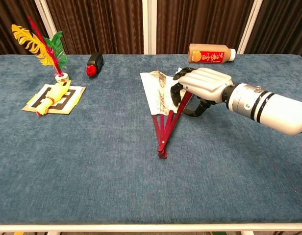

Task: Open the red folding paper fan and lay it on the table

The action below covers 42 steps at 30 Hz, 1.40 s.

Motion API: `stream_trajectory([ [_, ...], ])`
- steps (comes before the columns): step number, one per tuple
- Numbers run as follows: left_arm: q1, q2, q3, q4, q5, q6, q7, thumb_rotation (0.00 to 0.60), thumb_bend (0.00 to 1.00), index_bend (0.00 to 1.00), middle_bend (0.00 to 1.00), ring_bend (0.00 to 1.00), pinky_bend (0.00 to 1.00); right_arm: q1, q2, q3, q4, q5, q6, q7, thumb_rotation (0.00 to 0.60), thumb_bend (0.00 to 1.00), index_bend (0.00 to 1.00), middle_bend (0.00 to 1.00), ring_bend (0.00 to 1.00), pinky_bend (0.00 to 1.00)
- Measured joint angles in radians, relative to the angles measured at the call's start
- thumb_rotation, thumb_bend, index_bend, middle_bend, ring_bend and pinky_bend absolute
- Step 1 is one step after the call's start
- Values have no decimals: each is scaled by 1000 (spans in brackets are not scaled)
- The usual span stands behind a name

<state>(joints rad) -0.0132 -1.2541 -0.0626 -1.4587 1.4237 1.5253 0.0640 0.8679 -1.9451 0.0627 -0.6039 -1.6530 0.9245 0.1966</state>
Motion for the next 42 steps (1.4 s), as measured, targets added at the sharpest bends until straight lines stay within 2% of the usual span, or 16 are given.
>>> stream_trajectory([
  [6,-2,-1,-3,5,6,5,-5,600,19,263,192,112,141,12,-60,-49,131,-41,54,45,600,530,560,487,213,72],
  [8,-4,0,-5,7,11,9,-5,600,19,262,192,113,140,17,-75,-65,167,-56,75,56,600,607,611,524,255,92],
  [11,-8,1,-9,10,19,15,-7,600,19,262,192,113,140,26,-94,-85,208,-75,117,77,600,660,664,567,303,127],
  [16,-25,5,-16,18,35,12,-16,600,19,262,192,113,141,42,-92,-92,216,-84,179,103,600,735,743,636,375,166],
  [21,-45,10,-30,21,55,15,-53,600,19,262,192,113,141,61,-38,-92,168,-92,236,117,600,873,774,668,416,196],
  [27,-84,27,-42,3,86,-4,-154,600,18,256,192,113,143,98,110,-91,-12,-103,243,112,600,933,832,703,444,229],
  [30,-110,31,-49,-6,98,-25,-228,600,19,231,192,113,145,120,215,-87,-158,-102,223,93,600,962,858,718,456,247],
  [34,-152,17,-63,-5,103,-60,-336,600,19,203,192,113,146,150,383,-75,-411,-86,165,55,600,997,865,722,457,255],
  [40,-232,-54,-90,32,101,-130,-520,600,20,195,192,112,170,185,623,-51,-764,-41,61,29,600,1000,865,723,457,264],
  [42,-264,-87,-100,49,101,-154,-584,600,19,195,192,112,170,191,683,-42,-846,-25,38,36,600,1000,866,723,457,260],
])
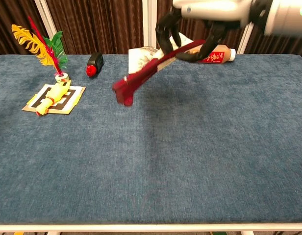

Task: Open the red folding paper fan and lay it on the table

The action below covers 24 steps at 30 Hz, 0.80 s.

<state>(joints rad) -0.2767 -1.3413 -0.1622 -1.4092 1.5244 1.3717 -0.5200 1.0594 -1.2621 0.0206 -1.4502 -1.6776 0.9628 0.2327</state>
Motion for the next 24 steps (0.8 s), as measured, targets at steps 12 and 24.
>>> stream_trajectory([
  [12,-205,-200,-32,79,17,-151,-188,600,19,225,193,113,170,9,59,41,-123,70,-81,219,600,1000,866,724,456,230],
  [24,-315,-306,-63,89,-53,-259,-194,600,19,300,294,191,200,49,-50,105,-72,151,-157,235,600,1000,865,723,455,199],
])
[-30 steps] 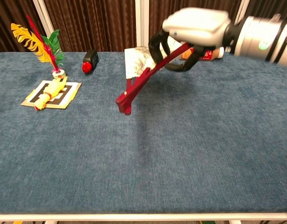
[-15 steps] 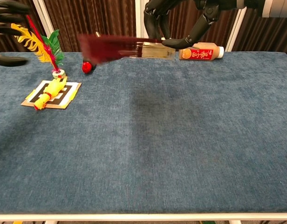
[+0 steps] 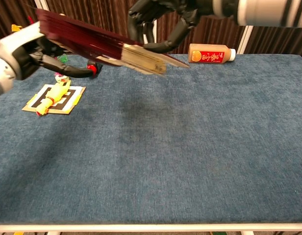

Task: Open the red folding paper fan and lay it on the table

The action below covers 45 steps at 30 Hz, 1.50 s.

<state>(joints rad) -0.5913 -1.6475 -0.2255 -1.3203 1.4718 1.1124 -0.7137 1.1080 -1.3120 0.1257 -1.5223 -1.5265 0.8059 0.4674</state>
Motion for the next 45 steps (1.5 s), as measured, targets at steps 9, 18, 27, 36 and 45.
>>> stream_trajectory([
  [9,-44,-44,-6,6,-29,-37,-7,600,18,373,351,224,215,18,-76,48,43,66,-27,-47,600,1000,865,723,455,193],
  [18,-58,-67,-14,23,-72,-57,-18,600,89,434,409,276,266,16,-104,62,53,87,-38,-63,600,1000,866,723,455,191],
  [27,-55,-95,-23,40,-107,-45,13,600,152,535,504,364,315,9,-105,67,49,79,-37,-49,600,1000,866,723,455,190],
  [36,-51,-126,-46,54,-135,-23,20,600,235,677,639,478,382,0,-107,65,45,70,-33,-41,600,1000,865,723,456,190],
  [45,-49,-138,-44,65,-138,-26,10,600,348,765,716,544,403,-8,-115,66,52,60,-22,-29,600,1000,866,723,455,190],
])
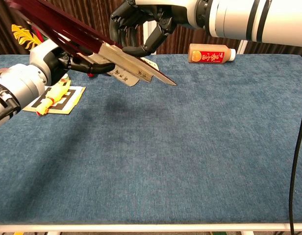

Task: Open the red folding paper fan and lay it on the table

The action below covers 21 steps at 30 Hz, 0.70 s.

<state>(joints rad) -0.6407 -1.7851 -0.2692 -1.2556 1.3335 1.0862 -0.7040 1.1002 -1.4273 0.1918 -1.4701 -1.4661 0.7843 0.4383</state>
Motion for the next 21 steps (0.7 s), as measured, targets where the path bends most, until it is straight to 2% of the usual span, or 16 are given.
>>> stream_trajectory([
  [7,9,9,17,18,-5,-14,15,600,382,767,716,544,403,-8,20,-3,-1,-11,7,-12,600,1000,867,724,455,190],
  [15,28,70,44,13,-15,-45,66,600,382,759,707,544,404,-21,58,-21,-4,-33,15,-62,600,1000,868,724,456,190],
  [21,41,106,58,7,-28,-47,178,600,382,745,698,544,404,-36,93,-35,-27,-55,35,-144,600,1000,867,724,457,190],
])
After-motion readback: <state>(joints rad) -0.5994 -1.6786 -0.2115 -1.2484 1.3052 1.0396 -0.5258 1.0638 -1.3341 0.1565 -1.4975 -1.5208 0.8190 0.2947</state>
